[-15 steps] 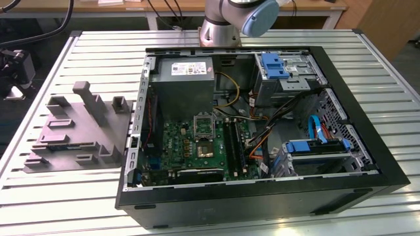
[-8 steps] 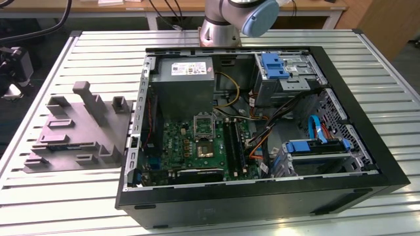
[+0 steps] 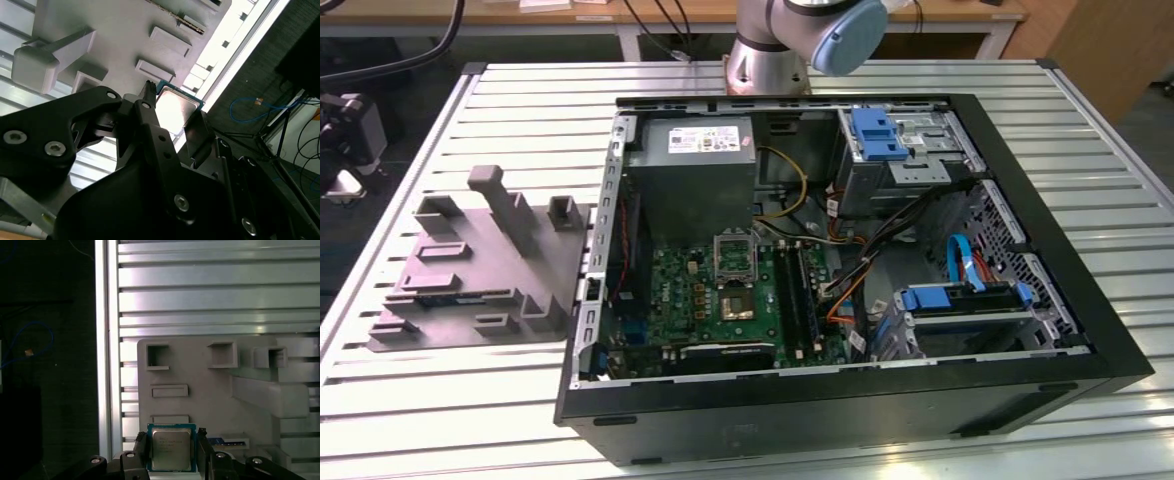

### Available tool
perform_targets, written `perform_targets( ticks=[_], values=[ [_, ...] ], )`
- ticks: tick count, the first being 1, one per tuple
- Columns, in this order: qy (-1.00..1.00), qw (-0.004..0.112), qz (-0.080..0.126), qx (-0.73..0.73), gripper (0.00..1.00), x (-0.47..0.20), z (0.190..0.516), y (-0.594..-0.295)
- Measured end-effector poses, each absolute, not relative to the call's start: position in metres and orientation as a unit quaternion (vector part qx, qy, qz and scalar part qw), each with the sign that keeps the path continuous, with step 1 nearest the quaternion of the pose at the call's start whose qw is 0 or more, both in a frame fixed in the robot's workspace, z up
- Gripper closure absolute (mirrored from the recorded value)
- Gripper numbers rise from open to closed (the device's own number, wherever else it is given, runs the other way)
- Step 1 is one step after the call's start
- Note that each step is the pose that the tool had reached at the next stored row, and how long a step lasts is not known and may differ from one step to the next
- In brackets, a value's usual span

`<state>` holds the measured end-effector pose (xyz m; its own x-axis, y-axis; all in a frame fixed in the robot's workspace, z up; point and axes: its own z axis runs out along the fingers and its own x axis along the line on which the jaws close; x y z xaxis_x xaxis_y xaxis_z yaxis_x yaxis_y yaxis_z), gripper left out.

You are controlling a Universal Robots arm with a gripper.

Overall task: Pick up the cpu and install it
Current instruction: 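Pick up the cpu and move it towards the insertion slot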

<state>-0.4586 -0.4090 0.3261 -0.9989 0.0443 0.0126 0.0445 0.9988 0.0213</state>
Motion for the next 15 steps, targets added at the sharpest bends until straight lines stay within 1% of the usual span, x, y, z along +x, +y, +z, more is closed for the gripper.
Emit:
perform_targets(
  ticks=[15],
  values=[
    [-1.000,0.006,-0.011,-0.022,0.53,-0.4586,0.3315,-0.4090]
  ],
)
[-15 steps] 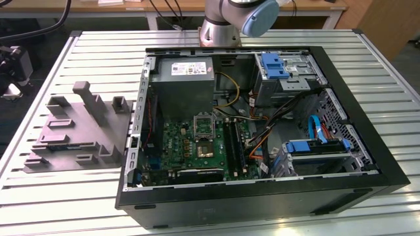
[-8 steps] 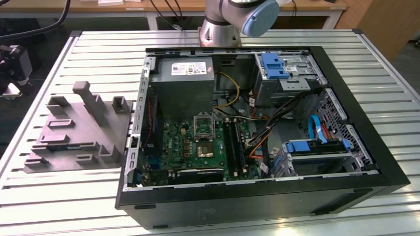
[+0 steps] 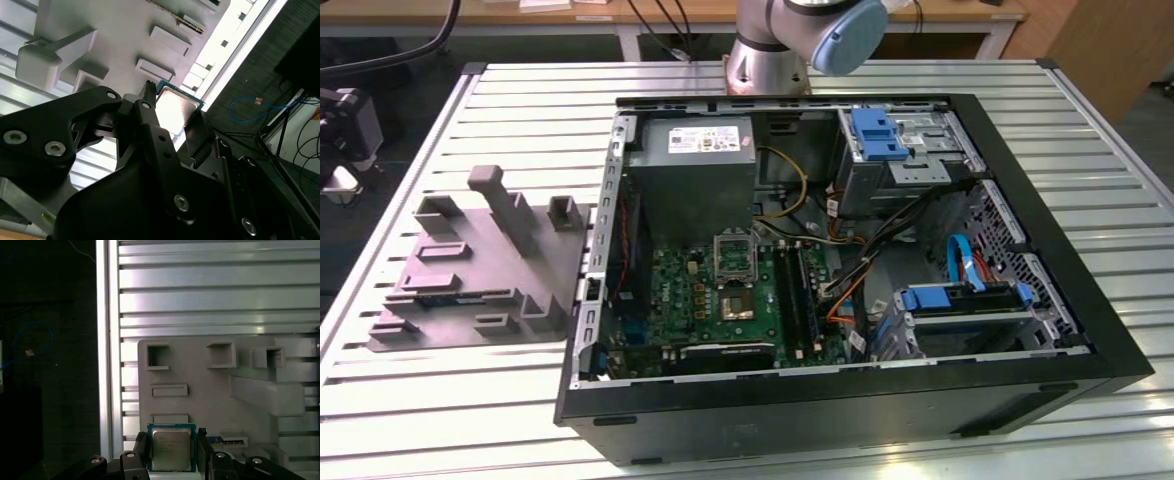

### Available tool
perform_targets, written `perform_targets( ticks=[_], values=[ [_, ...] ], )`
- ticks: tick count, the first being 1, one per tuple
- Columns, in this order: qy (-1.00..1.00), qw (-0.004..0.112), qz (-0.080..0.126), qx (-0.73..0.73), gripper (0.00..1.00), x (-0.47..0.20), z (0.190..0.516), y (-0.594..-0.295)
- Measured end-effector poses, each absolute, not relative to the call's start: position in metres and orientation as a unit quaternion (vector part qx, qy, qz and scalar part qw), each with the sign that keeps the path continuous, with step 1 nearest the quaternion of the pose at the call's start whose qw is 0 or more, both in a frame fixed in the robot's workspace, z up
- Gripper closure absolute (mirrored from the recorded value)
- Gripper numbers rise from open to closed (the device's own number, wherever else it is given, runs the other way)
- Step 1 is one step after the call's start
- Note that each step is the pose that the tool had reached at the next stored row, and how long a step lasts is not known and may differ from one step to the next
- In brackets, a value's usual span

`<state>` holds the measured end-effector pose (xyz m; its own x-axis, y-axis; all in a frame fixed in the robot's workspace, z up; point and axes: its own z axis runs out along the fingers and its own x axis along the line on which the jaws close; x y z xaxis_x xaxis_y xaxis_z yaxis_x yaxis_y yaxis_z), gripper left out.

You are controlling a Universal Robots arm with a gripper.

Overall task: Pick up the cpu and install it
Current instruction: 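Pick up the cpu and move it towards the insertion slot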

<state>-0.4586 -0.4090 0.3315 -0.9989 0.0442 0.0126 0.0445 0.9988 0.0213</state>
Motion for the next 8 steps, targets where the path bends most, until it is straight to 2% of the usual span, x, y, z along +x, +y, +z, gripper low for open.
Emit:
perform_targets(
  ticks=[8],
  values=[
    [-1.000,0.006,-0.011,-0.022,0.53,-0.4586,0.3355,-0.4090]
  ],
)
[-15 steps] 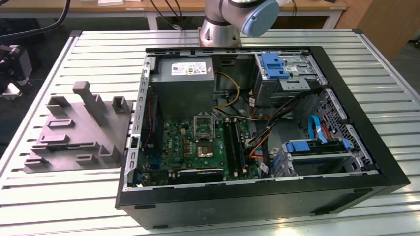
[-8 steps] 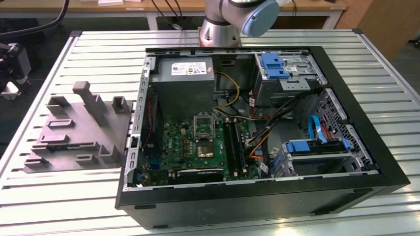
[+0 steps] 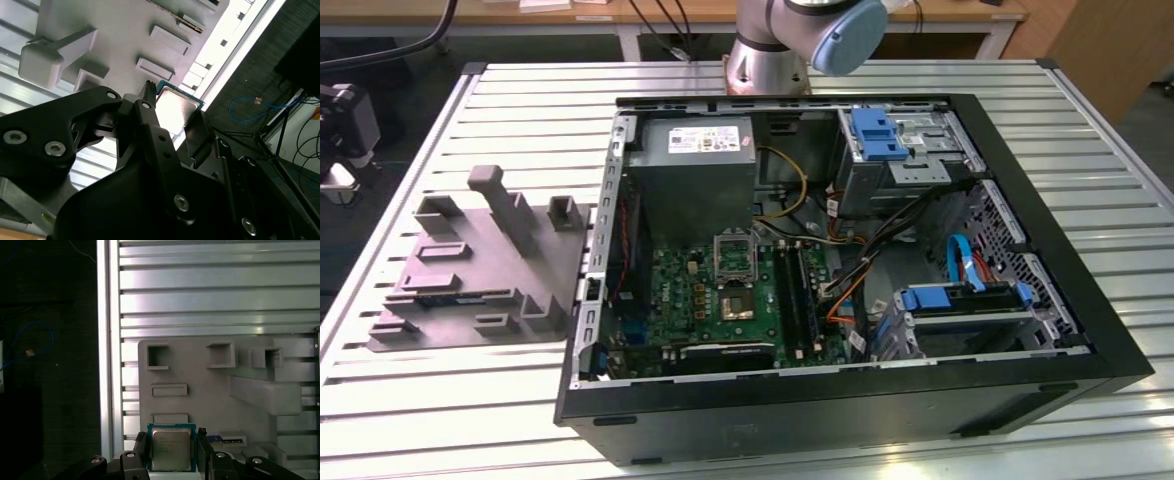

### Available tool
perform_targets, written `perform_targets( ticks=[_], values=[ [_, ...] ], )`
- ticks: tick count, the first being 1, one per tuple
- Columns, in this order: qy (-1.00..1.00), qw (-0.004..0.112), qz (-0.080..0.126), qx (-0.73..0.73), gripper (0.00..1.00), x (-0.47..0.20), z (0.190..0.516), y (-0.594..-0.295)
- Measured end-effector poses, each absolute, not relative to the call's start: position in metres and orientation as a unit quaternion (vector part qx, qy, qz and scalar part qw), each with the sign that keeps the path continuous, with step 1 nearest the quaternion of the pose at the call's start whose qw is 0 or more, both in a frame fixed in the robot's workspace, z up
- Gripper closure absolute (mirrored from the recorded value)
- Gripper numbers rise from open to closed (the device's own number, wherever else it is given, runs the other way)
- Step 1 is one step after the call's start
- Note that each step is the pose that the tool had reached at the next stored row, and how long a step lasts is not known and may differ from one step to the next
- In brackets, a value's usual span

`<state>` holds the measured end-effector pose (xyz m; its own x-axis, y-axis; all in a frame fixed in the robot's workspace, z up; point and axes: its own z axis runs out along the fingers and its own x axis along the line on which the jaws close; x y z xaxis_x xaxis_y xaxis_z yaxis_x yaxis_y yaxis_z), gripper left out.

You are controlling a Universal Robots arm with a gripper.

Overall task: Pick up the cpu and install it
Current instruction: 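Pick up the cpu and move it towards the insertion slot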

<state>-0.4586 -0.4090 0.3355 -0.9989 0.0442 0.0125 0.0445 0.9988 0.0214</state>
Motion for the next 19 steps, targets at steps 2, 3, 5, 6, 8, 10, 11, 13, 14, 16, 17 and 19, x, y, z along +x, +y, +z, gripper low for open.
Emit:
perform_targets(
  ticks=[2,3,5,6,8,10,11,13,14,16,17,19],
  values=[
    [-1.000,0.006,-0.011,-0.022,0.53,-0.4586,0.3365,-0.4090],
    [-1.000,0.006,-0.011,-0.022,0.53,-0.4586,0.3369,-0.4090],
    [-1.000,0.006,-0.011,-0.022,0.53,-0.4586,0.3381,-0.4090],
    [-1.000,0.006,-0.011,-0.022,0.53,-0.4586,0.3385,-0.4090],
    [-1.000,0.006,-0.011,-0.022,0.53,-0.4586,0.3393,-0.4090],
    [-1.000,0.006,-0.011,-0.022,0.53,-0.4586,0.3403,-0.4090],
    [-1.000,0.006,-0.011,-0.022,0.53,-0.4586,0.3408,-0.4090],
    [-1.000,0.006,-0.011,-0.022,0.53,-0.4586,0.3440,-0.4090],
    [-1.000,0.006,-0.011,-0.022,0.53,-0.4586,0.3443,-0.4090],
    [-1.000,0.006,-0.011,-0.022,0.53,-0.4586,0.3450,-0.4090],
    [-1.000,0.006,-0.011,-0.022,0.53,-0.4586,0.3453,-0.4090],
    [-1.000,0.006,-0.011,-0.022,0.53,-0.4586,0.3459,-0.4090]
  ],
)
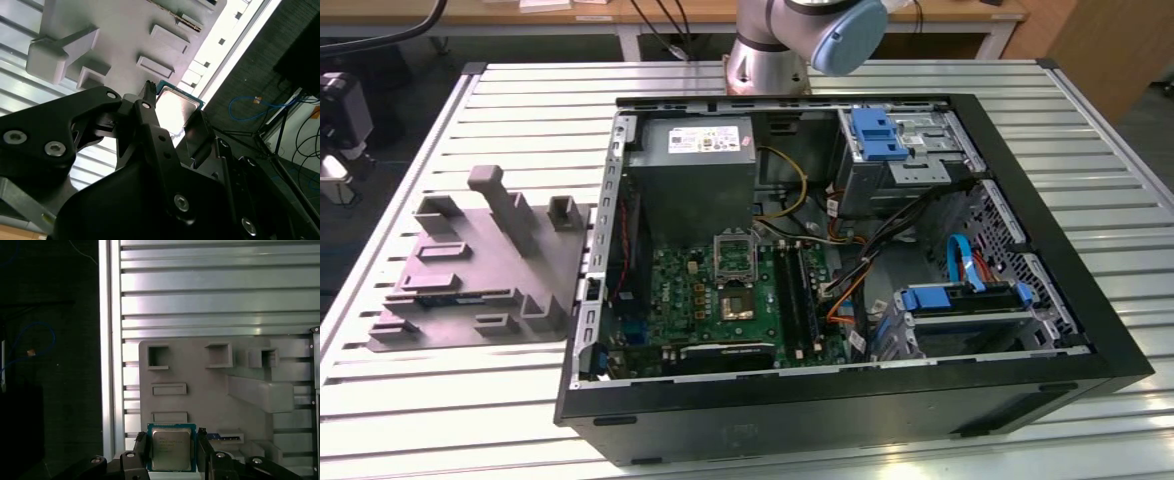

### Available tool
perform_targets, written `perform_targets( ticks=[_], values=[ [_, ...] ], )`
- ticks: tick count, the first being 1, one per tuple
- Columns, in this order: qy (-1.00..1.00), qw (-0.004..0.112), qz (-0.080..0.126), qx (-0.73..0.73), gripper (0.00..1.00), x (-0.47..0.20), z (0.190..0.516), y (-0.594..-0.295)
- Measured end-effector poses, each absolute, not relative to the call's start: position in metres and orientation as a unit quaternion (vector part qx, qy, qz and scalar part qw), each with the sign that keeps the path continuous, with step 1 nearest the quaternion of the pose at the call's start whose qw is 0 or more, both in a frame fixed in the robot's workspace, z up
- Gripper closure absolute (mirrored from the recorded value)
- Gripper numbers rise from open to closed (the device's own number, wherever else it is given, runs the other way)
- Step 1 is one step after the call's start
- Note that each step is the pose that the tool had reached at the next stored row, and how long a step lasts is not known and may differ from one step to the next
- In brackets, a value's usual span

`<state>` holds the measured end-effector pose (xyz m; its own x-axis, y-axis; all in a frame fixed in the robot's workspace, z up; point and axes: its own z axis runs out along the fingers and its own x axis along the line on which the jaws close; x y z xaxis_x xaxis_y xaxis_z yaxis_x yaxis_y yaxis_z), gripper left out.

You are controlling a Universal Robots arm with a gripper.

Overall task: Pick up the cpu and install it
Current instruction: 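Pick up the cpu and move it towards the insertion slot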

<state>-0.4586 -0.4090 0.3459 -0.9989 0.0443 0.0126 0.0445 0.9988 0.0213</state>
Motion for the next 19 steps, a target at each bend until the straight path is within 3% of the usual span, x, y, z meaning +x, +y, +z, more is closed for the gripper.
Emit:
perform_targets(
  ticks=[19],
  values=[
    [-1.000,0.006,-0.011,-0.022,0.53,-0.4586,0.3511,-0.4090]
  ],
)
